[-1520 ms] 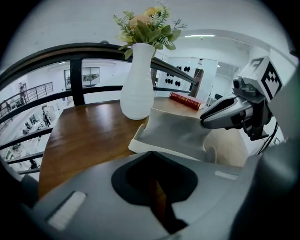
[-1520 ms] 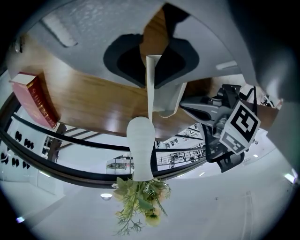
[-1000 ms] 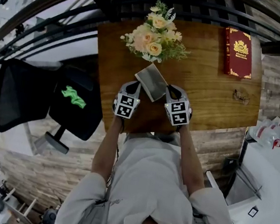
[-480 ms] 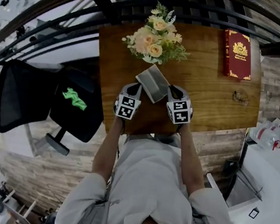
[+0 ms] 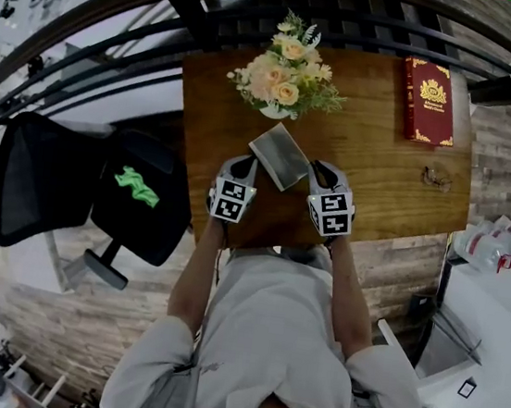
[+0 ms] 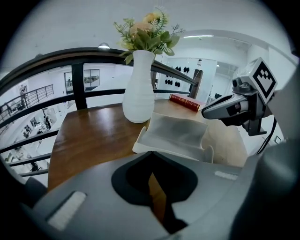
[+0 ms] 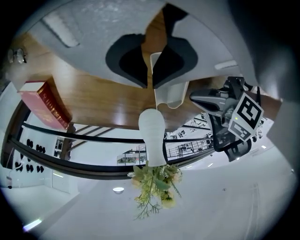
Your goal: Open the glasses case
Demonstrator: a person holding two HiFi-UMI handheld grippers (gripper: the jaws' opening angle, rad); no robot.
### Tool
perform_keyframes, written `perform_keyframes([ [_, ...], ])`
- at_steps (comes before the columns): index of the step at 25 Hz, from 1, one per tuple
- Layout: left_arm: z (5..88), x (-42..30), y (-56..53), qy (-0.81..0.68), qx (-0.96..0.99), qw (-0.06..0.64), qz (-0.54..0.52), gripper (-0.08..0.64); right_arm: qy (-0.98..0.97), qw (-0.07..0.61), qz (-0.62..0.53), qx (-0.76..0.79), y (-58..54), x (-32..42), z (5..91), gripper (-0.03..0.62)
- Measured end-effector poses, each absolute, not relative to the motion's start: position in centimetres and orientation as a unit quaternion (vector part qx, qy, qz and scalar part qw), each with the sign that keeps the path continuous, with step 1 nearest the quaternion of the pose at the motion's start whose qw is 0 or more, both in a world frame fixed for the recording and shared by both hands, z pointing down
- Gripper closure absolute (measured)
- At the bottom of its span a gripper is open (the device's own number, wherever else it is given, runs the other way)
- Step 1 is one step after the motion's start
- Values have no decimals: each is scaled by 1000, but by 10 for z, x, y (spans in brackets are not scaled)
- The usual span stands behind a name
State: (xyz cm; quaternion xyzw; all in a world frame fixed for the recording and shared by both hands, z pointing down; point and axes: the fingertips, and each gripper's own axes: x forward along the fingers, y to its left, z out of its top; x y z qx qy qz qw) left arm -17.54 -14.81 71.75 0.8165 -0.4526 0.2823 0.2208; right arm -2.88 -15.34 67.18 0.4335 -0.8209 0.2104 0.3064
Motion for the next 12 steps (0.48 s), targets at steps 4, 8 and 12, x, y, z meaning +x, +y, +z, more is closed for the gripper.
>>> perform_keyframes([
  [4,694,-178,-146,-459,823,207,263,540,-833,282,191,436,-152,-33,650,552],
  [8,656,-179,-145,-468,833,184,230,540,-846,251,162,441,-151,-42,619,561],
  [12,608,-179,-145,-476,844,154,192,540,-856,219,134,448,-149,-50,583,578],
])
